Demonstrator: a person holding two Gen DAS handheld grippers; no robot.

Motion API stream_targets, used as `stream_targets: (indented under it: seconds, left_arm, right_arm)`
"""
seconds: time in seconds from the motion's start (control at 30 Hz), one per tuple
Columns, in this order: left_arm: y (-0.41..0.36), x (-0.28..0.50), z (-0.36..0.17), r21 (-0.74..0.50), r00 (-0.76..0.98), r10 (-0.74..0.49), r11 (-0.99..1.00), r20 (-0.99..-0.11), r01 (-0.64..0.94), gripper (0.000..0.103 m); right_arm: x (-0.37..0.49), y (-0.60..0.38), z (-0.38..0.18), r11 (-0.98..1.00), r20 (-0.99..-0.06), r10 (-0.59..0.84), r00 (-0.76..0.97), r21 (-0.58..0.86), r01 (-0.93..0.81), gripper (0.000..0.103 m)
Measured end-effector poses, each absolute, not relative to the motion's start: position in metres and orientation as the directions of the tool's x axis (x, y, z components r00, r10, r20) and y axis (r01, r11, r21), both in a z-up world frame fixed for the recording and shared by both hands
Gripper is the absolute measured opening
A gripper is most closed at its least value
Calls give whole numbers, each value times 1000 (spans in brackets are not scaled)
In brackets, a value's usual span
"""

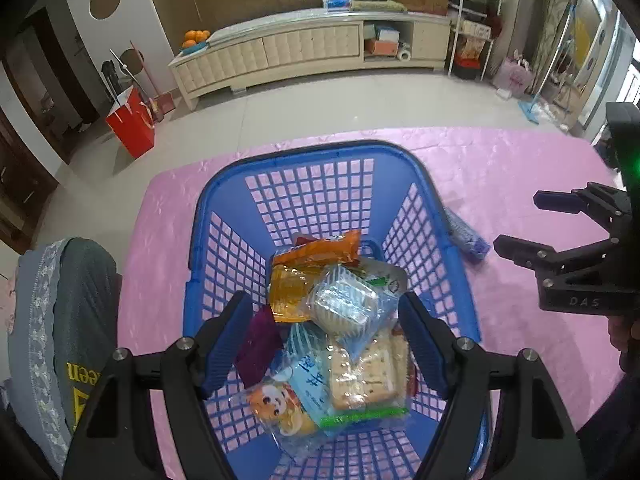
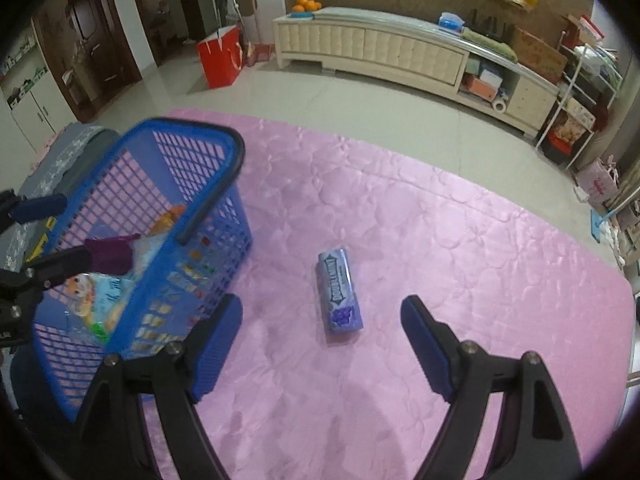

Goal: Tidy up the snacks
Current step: 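Reach the right gripper to the blue Doublemint gum pack, then grasp the gum pack with the right gripper and lift it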

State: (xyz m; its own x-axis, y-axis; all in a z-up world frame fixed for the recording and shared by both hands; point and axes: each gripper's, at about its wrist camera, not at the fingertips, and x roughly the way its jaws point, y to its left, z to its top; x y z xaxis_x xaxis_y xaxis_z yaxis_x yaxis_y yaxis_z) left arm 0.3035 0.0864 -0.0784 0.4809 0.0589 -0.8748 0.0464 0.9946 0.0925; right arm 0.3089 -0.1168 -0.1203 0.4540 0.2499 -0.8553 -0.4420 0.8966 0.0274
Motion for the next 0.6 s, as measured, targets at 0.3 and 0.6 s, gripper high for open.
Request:
stream_targets:
  seconds: [0.3,0.6]
  left_arm:
    - [94,322,-102,99,444,70,994,-893,42,74]
    - [96,334,-121,105,415,81,994,-906,35,74]
  right_arm:
    - [334,-110,-163,884,-887,240,394,32,-466,85]
    - [353,-105,-199,881,-912,220,345,34,-472,69]
